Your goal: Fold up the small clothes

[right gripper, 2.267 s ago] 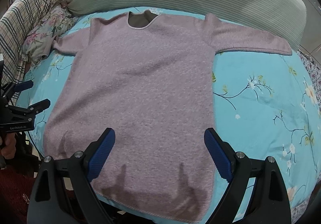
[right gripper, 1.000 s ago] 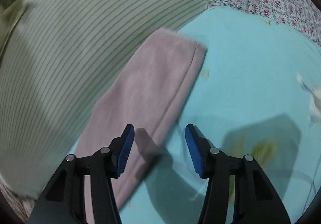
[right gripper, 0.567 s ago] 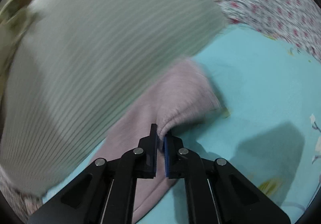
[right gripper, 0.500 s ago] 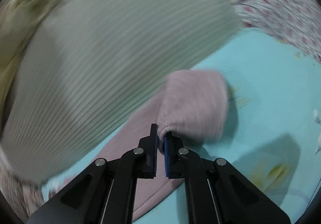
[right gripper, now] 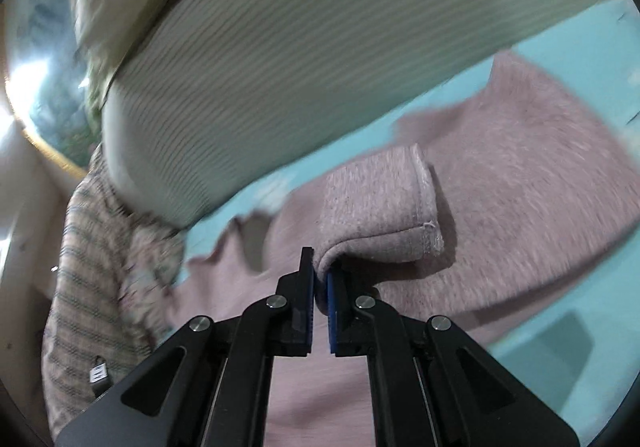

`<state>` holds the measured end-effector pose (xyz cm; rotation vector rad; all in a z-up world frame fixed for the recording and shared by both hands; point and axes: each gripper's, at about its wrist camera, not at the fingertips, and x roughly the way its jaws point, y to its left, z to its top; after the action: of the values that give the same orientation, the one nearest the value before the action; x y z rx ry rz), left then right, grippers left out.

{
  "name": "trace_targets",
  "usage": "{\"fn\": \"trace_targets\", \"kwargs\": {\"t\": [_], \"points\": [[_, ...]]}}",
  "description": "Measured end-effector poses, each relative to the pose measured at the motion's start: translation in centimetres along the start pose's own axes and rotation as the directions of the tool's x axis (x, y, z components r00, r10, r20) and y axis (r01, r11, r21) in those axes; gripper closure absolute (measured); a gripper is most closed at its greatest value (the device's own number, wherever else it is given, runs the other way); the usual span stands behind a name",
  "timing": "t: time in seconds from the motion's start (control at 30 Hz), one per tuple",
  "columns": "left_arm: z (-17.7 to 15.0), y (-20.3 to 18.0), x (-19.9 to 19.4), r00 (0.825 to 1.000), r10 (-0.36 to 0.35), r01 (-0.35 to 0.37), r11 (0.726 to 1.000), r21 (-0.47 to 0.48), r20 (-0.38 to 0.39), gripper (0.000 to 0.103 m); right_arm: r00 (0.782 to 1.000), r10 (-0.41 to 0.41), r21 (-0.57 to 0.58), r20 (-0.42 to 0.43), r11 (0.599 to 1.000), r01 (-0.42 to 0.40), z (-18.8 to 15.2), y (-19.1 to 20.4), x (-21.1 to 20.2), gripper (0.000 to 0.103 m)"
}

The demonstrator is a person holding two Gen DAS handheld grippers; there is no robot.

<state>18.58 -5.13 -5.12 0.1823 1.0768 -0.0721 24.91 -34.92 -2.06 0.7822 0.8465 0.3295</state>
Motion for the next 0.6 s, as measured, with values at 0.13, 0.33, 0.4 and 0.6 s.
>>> {"fn": "trace_targets", "kwargs": {"t": [0.13,0.33,0.4,0.6], "points": [[-1.1,2.7,-0.5,1.0,-0.001,0.001,0.999,-0.04,0.004,0.006,0.994,0.071,0.001,-0.083,0.997,-0.071,-2.7,3.2,5.2,0.097],[-2.7,6.1,-1.2,1.0,-0.012,0.014,0.996,-0.093,0.014,0.006,0.963,0.115,-0.022,-0.245,0.992,-0.124,-7.0,7.8,13.5,0.097],[-3.0,6.9,-1.4,1.0,-0.019,0.021,0.994,-0.108,0.024,0.006,0.949,0.127,-0.02,-0.288,0.99,-0.139,-8.2,8.5,15.6,0.097],[-3.5,9.3,-1.4,0.999,-0.035,0.04,0.987,-0.159,0.034,0.006,0.91,0.132,-0.029,-0.392,0.987,-0.156,-11.2,10.5,20.7,0.093]]}}
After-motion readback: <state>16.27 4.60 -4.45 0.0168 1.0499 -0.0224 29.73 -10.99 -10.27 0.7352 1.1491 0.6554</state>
